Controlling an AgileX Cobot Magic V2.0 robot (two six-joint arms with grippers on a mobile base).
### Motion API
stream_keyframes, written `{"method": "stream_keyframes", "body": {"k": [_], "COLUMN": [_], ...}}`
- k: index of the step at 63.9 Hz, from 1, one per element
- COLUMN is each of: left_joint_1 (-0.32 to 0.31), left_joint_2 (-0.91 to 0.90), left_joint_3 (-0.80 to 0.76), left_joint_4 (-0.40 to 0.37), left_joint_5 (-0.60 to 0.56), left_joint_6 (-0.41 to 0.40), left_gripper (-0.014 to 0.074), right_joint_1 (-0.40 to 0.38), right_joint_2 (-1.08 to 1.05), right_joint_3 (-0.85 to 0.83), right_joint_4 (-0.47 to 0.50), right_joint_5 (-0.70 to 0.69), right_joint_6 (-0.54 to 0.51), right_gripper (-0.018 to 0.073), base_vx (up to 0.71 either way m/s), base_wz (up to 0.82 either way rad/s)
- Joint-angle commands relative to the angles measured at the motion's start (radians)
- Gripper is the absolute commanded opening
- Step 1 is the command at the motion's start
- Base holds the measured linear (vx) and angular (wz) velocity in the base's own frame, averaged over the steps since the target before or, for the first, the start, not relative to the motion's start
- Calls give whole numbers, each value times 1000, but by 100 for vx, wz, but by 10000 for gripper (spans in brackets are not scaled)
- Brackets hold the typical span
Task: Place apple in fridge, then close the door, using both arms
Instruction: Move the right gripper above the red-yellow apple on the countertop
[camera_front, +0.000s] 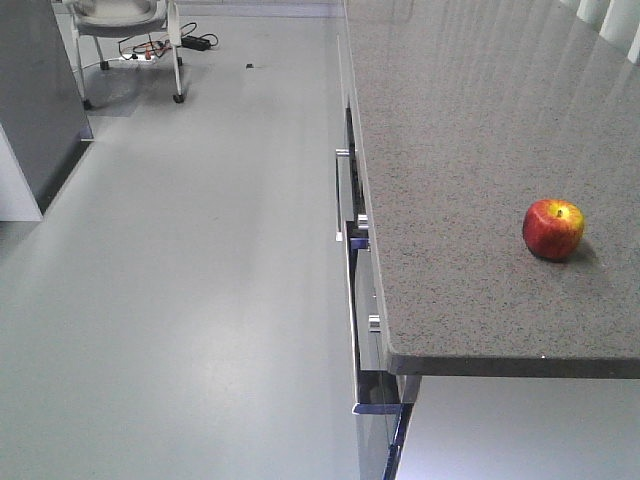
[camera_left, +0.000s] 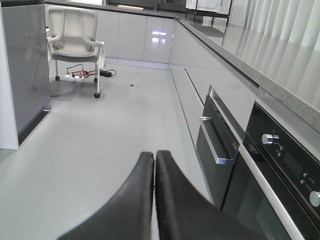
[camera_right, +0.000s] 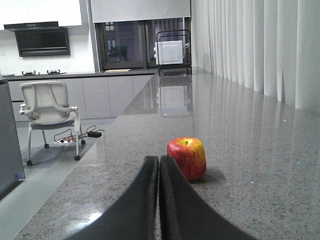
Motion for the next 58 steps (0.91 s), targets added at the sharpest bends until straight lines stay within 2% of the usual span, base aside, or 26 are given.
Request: {"method": "stream_keyframes", "body": {"k": [1,58], "left_joint_1": [1,1], "left_joint_2": [-6,-6], "left_joint_3": [21,21], "left_joint_4": [4,4], "left_joint_5": [-73,-73], "left_joint_6": [-2,-2], "left_gripper": [-6,-6], "right_joint_1": [-5,-5], "right_joint_2": [-19,-19], "right_joint_3": [15,15], "right_joint_4": [-2,-2], "right_joint_5": [-73,-73], "right_joint_6": [2,2], "right_gripper": [-3,-3], "base_vx": [0,0], "base_wz": [0,0]}}
